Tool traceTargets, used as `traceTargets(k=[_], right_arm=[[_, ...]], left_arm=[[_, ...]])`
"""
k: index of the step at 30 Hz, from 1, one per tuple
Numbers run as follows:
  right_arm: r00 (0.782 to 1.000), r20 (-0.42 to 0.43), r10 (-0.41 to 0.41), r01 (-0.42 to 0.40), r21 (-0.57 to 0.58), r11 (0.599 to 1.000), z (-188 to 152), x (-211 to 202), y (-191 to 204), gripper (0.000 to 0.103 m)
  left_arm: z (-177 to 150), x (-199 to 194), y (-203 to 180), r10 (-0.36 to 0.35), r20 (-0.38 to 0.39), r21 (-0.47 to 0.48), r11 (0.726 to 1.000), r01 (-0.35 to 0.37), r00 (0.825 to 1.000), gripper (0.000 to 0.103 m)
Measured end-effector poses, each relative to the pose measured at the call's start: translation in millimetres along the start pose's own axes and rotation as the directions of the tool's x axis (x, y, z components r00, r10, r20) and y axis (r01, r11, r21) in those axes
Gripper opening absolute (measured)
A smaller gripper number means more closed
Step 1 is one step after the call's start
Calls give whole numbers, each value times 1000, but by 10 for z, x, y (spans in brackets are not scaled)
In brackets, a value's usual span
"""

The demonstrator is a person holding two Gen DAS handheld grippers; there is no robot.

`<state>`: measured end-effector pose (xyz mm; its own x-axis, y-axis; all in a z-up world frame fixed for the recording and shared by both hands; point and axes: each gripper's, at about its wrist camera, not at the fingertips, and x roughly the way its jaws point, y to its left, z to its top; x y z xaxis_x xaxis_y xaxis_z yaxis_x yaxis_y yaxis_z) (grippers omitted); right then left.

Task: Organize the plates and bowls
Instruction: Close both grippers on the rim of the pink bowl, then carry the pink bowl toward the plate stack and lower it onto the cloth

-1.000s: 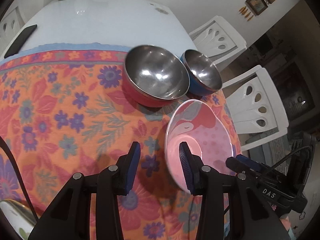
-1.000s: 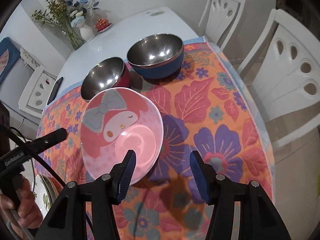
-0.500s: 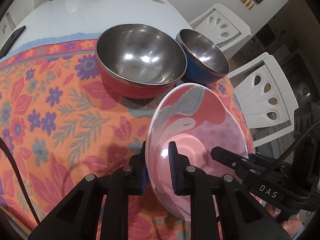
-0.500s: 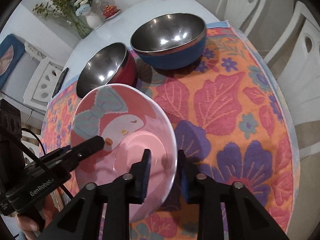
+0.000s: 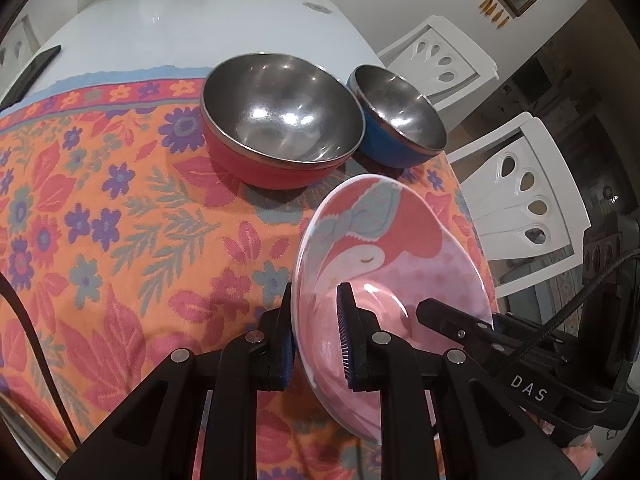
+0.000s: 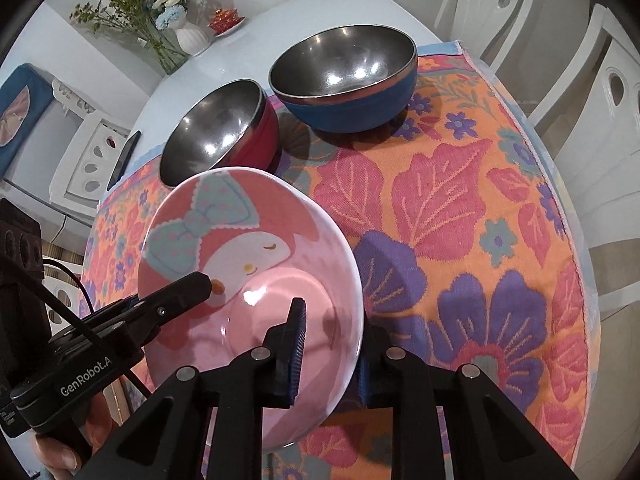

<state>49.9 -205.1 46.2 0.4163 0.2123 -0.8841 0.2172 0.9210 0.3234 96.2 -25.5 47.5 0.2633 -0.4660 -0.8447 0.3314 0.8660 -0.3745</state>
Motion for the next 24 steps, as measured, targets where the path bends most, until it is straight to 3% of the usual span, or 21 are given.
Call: traceTargets(k=[13,24], right_arm=[[999,47,1,0,-29,1000,-335,-634,209,21],[998,2,-66,66,-102,993,-835,-802,285,21]], left_arm=[[-273,-646,-195,-30,67,48,998,27,997,15],[-866,-729,-219,-35,-12,37,999,36,999,15]])
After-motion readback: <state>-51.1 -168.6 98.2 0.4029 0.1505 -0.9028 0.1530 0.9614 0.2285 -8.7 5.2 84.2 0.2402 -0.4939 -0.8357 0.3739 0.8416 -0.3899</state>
